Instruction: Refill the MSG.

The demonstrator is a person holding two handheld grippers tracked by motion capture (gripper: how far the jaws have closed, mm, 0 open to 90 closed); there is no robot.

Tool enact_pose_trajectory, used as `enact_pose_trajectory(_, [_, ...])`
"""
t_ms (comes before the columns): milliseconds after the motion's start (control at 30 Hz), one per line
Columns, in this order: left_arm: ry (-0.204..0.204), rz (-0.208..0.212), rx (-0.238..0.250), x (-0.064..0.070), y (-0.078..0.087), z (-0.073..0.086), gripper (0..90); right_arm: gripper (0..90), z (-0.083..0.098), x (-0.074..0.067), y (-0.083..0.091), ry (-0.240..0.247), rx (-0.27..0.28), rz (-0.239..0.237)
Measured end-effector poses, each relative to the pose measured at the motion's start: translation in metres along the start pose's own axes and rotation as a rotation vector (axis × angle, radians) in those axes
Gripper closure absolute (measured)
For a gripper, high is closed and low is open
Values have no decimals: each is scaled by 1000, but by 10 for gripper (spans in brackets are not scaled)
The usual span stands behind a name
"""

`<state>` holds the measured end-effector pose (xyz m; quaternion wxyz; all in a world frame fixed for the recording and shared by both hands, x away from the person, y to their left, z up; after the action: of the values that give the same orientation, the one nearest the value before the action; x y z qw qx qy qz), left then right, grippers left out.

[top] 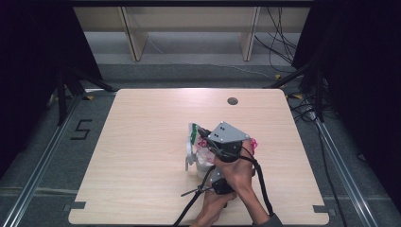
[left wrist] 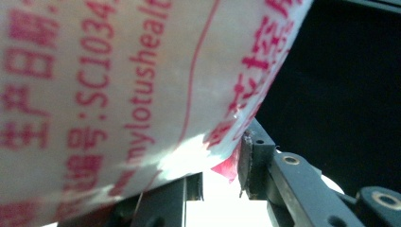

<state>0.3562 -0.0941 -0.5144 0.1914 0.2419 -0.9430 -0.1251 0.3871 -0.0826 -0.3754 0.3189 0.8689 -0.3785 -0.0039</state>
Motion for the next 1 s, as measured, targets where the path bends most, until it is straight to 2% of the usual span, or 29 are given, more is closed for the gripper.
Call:
enact_pose_trajectory(33, [1,-12,-16,0,1,1,731,900,0,1,1,-6,4,-3])
enact_pose_trajectory(67, [4,2,-6,0,0,1,730,900,0,1,1,-5,5,-8])
enact_pose_trajectory(100, [-31,-13,-38,-2,1,3,729,900,1,3,3,-8,11,-3])
enact_pose_trajectory(133, [-26,-13,-38,-2,1,3,728,900,1,4,5,-13,9,-17])
enact_pose_trajectory(200, [-24,-43,-66,-2,4,5,712,900,1,5,7,-25,16,-24])
enact_pose_trajectory(233, [-23,-38,-55,-1,2,5,702,900,2,6,8,-31,19,-35])
enact_pose_trajectory(333, [-23,-37,-63,-2,2,6,700,900,3,8,10,-48,36,-43])
enact_pose_trajectory(467, [-22,-50,-68,-3,3,6,688,900,5,13,15,-90,46,-97])
enact_pose_trajectory(533, [-19,-39,-78,-4,4,8,672,900,6,15,18,-107,58,-112])
enact_pose_trajectory(600, [-19,-43,-84,-6,5,9,664,900,7,18,21,-116,71,-123])
enact_pose_trajectory(633, [-16,-46,-85,-7,5,9,660,900,9,22,24,-115,83,-109])
enact_pose_trajectory(667, [-17,-50,-87,-7,5,9,654,900,9,22,26,-131,87,-116])
enact_pose_trajectory(700, [27,-32,-46,-5,3,9,649,900,10,24,27,-128,91,-110])
enact_pose_trajectory(767, [21,-36,-55,-4,4,9,640,900,11,26,31,-146,87,-125])
enact_pose_trajectory(800, [23,-33,-53,-4,5,9,633,900,13,26,33,-179,94,-147])
enact_pose_trajectory(900, [21,-28,-55,-3,4,10,626,900,14,30,37,-177,114,-150])
enact_pose_trajectory(967, [18,-34,-62,-3,5,10,612,900,16,33,40,-199,116,-142])
enact_pose_trajectory(1000, [17,-35,-57,-3,5,10,610,900,17,35,41,-197,122,-165])
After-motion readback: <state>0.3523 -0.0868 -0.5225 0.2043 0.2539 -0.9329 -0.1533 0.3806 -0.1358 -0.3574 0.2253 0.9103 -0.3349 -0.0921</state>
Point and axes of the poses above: each handheld gripper's, and its own axes: y roughly backward along the jaws, z roughly out of its underside, x roughly to its right, the point moved 4 cm from there along -y, roughly forward along the jaws, and after that the axes turned 14 degrees about -x, right-handed, at the moved point
